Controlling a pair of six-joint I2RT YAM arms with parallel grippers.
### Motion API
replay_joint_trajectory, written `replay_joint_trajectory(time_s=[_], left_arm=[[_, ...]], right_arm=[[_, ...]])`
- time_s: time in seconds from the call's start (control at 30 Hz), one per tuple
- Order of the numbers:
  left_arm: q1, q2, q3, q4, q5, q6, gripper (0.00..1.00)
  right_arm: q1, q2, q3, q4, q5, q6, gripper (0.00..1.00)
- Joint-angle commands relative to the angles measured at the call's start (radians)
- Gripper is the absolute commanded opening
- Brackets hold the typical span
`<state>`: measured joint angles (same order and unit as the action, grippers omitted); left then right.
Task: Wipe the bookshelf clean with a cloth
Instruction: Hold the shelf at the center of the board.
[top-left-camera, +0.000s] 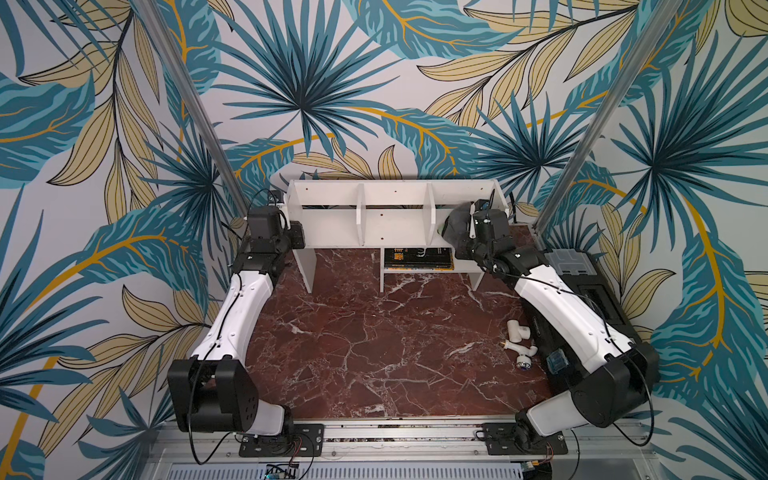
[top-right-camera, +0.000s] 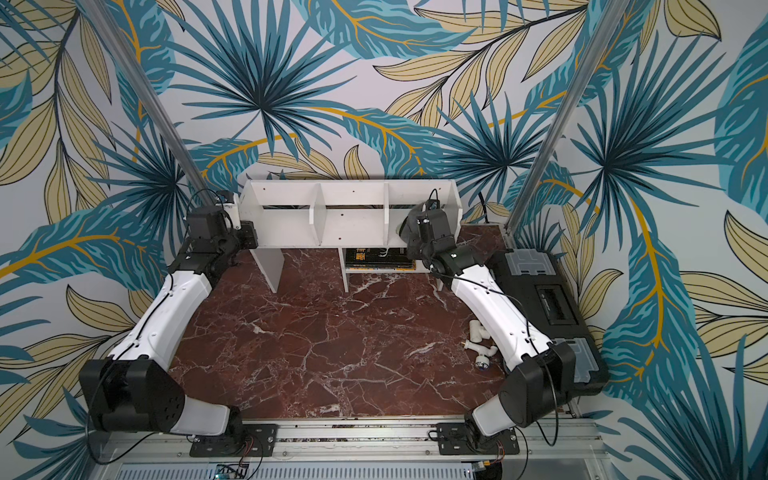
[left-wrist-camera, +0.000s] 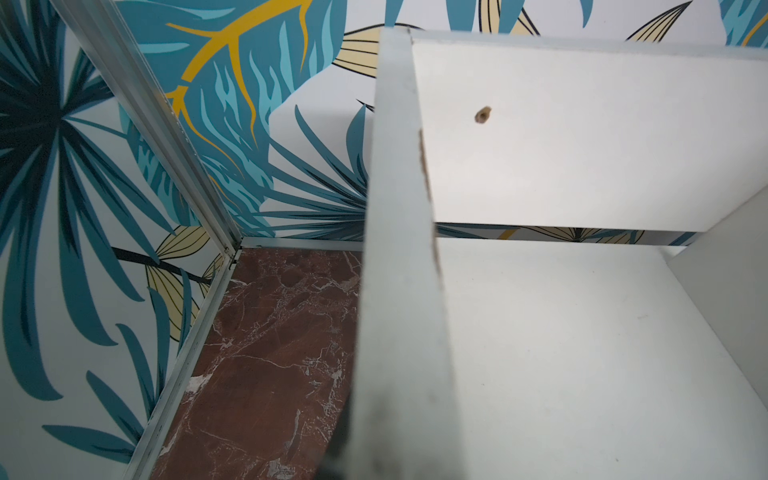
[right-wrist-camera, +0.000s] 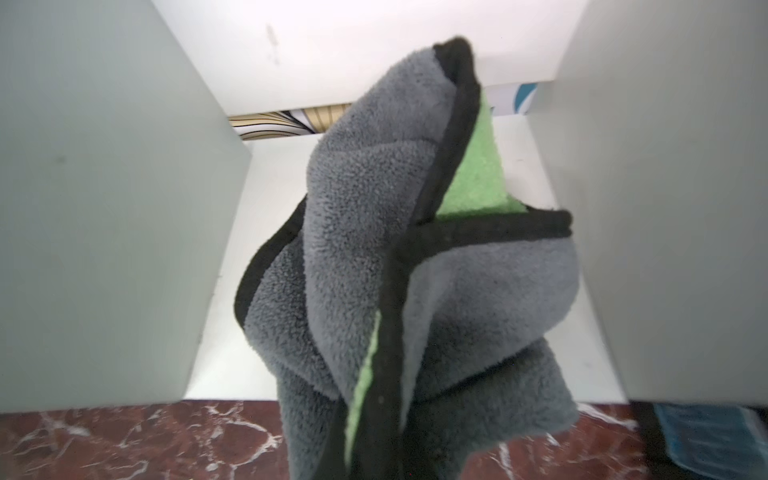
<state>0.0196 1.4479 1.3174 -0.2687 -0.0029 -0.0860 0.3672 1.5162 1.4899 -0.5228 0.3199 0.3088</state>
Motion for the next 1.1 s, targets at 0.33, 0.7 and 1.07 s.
replay_joint_trajectory(time_s=[0.33, 0.7, 1.07], left_arm=[[0.022, 0.029, 0.014, -0.062, -0.029, -0.066, 0.00], [0.028, 0.034, 0.023, -0.072, -0.033, -0.064, 0.00], [0.032, 0.039, 0.022, -0.073, -0.018, -0.075, 0.00]], right_arm=[[-0.003, 0.227, 0.367, -0.030, -0.057, -0.038, 0.00], [0.001, 0.271, 0.476, -0.091, 0.323, -0.093, 0.00], [0.010, 0.079, 0.016, 0.054, -0.038, 0.046, 0.00]])
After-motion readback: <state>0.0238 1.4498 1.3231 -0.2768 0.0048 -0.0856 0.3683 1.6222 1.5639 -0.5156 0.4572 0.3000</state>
